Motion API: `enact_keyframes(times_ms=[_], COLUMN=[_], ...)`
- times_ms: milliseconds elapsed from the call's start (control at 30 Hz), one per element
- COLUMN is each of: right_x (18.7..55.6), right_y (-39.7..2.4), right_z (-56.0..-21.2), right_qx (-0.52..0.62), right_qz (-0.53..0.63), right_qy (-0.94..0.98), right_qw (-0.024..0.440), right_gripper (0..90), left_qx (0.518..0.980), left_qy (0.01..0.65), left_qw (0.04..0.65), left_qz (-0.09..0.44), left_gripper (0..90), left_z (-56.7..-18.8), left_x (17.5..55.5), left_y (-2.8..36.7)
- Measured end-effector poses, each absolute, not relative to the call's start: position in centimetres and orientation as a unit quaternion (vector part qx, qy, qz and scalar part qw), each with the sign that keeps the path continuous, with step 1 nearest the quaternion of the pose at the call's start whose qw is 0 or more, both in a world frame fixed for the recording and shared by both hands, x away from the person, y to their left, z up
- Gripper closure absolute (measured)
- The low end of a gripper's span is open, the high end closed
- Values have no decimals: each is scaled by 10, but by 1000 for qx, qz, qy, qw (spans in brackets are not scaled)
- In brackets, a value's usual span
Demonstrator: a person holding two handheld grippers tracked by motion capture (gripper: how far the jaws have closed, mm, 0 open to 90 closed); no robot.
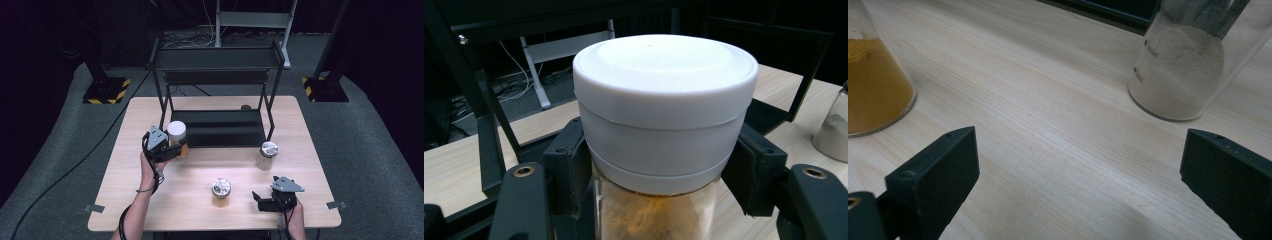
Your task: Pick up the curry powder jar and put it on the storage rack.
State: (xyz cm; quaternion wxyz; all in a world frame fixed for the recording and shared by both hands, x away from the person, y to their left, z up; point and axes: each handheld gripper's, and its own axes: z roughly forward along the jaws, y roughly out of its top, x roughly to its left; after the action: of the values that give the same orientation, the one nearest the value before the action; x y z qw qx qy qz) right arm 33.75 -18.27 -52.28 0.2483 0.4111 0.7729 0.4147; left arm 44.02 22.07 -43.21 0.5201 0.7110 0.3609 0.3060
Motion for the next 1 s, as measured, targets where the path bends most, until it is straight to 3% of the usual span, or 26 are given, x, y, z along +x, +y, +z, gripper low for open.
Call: enact_keyframes(times_ms=[1000], right_x=[337], right_y=[-183], right_z=[-523], right_qx=[411], right_qz=[415], right_qy=[772], right_qw=[250], right_gripper=[17], left_qx=[710], left_qy=[372], left_qw=[517], left_qz=[300], left_gripper=[350], left_z=[-441], left_x=[456], left_y=[217])
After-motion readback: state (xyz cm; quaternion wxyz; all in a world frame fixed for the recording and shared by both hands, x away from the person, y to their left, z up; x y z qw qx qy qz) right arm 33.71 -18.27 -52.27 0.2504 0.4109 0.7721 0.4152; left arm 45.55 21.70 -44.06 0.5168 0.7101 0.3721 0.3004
